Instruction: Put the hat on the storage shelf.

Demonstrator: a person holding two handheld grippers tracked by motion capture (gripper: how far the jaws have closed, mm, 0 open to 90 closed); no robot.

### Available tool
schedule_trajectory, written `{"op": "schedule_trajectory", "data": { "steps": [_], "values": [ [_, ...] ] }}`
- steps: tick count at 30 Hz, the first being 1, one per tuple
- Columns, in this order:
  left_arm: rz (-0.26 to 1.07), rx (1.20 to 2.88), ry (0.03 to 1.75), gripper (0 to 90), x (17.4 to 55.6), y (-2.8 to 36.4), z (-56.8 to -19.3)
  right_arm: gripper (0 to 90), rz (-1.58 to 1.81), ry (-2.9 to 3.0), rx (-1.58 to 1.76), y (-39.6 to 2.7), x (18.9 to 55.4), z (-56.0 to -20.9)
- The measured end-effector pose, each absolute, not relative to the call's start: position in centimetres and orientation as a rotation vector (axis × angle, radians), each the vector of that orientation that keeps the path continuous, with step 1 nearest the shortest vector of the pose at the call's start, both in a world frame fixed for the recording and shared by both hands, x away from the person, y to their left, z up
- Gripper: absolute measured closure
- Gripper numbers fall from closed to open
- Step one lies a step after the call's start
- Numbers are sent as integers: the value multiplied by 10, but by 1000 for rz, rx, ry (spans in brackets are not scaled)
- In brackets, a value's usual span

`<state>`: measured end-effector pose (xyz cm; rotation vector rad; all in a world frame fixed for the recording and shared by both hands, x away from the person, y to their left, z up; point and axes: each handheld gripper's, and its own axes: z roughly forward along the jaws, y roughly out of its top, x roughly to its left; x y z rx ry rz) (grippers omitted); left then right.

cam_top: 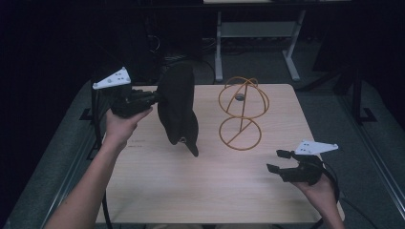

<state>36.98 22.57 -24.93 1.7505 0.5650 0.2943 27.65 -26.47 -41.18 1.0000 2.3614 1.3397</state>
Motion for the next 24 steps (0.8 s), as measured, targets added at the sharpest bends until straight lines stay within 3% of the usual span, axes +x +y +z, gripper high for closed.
{"op": "schedule_trajectory", "data": {
  "steps": [24],
  "values": [
    [289, 1777, 508, 869, 424, 168, -209, 281, 1376, 2287, 1067, -295, 274, -415]
  ]
}}
